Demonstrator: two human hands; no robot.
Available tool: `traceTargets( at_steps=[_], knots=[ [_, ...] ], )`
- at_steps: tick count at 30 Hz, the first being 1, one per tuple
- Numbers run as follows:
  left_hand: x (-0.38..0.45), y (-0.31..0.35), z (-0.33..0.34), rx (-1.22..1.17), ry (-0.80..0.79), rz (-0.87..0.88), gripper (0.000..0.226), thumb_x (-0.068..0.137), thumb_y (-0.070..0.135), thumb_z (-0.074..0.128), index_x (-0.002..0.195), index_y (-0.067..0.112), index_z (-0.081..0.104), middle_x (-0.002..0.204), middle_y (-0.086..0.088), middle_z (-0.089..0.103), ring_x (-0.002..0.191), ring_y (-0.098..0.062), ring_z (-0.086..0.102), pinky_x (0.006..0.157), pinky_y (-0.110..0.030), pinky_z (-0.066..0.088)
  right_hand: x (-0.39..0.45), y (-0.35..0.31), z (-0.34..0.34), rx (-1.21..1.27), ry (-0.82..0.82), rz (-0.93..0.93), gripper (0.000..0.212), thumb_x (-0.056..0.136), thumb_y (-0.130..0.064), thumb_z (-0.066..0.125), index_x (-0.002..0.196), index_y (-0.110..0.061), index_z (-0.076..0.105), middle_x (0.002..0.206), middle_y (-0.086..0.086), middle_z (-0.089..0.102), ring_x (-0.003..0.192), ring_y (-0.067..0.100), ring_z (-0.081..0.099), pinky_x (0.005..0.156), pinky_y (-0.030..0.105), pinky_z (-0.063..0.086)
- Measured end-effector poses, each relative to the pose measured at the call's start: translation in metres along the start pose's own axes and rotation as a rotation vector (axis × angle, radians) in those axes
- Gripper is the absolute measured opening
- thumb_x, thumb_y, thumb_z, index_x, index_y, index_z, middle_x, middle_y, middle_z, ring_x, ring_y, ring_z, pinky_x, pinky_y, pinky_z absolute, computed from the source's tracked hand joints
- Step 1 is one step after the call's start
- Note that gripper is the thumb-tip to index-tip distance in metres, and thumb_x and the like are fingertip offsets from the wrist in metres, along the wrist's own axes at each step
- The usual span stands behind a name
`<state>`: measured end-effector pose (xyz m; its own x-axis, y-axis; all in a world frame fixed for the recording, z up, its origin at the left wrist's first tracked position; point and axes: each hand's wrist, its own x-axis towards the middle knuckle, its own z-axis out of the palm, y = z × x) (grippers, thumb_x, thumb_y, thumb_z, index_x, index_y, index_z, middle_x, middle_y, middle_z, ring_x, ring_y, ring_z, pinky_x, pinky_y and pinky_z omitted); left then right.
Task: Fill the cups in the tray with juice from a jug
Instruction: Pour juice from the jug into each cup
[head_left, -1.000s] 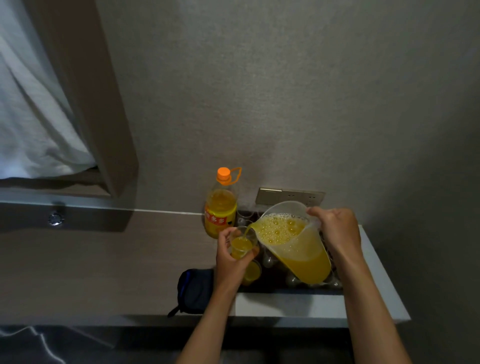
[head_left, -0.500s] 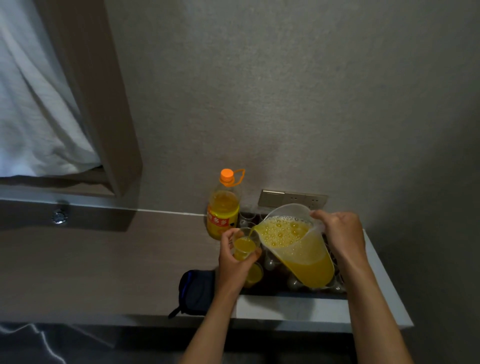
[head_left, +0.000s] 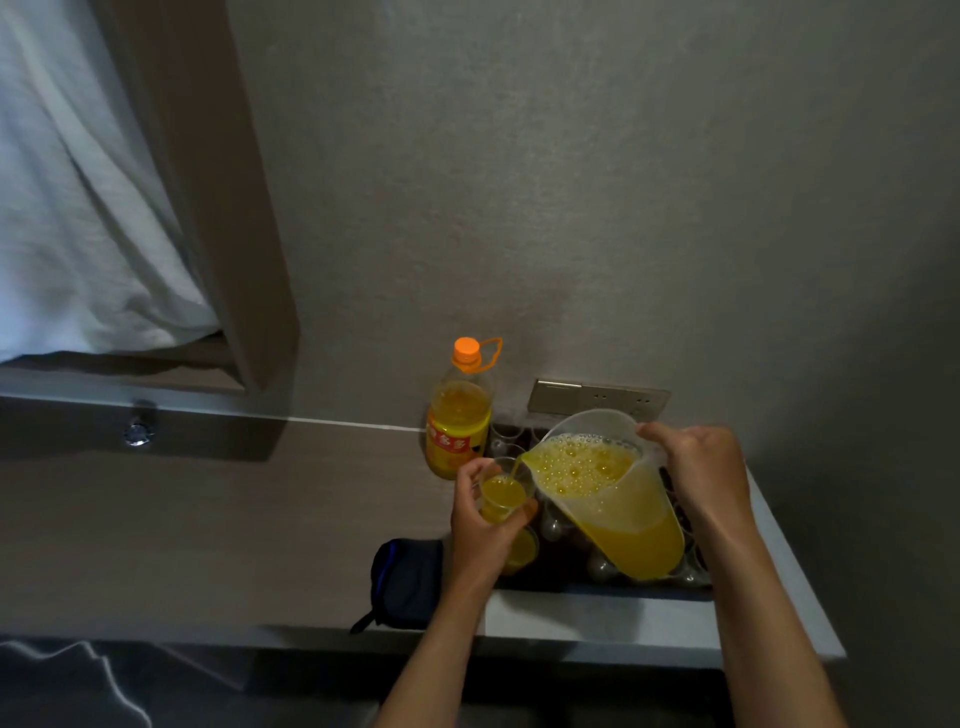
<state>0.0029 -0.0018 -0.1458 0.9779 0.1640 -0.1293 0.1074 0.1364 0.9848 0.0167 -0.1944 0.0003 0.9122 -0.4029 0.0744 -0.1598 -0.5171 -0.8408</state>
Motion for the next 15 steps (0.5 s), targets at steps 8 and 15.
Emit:
traceTargets(
  at_steps=[8, 15],
  knots=[
    [-0.001, 0.0, 0.0003, 0.002, -0.007, 0.005, 0.069, 0.073, 0.019, 0.091, 0.124, 0.044, 0.051, 0.119, 0.025, 0.064, 0.11, 0.002, 0.062, 0.1, -0.047, 0.053, 0.0001, -0.0005, -0.0009, 0.007, 0.009, 0.003, 0.051, 0.085, -0.042, 0.074, 0.066, 0.005, 0.065, 0.061, 0.021, 0.06, 0.058, 0.032, 0.053, 0.07, 0.058, 0.053],
    [-0.0026, -0.0005, -0.001, -0.003, -0.008, 0.01, 0.069, 0.073, 0.019, 0.091, 0.124, 0.043, 0.051, 0.119, 0.023, 0.064, 0.111, -0.001, 0.063, 0.1, -0.05, 0.054, -0.0003, -0.0008, -0.0001, 0.008, 0.009, 0.006, 0.05, 0.084, -0.042, 0.073, 0.07, 0.006, 0.068, 0.065, 0.022, 0.063, 0.062, 0.038, 0.057, 0.07, 0.055, 0.053]
  ],
)
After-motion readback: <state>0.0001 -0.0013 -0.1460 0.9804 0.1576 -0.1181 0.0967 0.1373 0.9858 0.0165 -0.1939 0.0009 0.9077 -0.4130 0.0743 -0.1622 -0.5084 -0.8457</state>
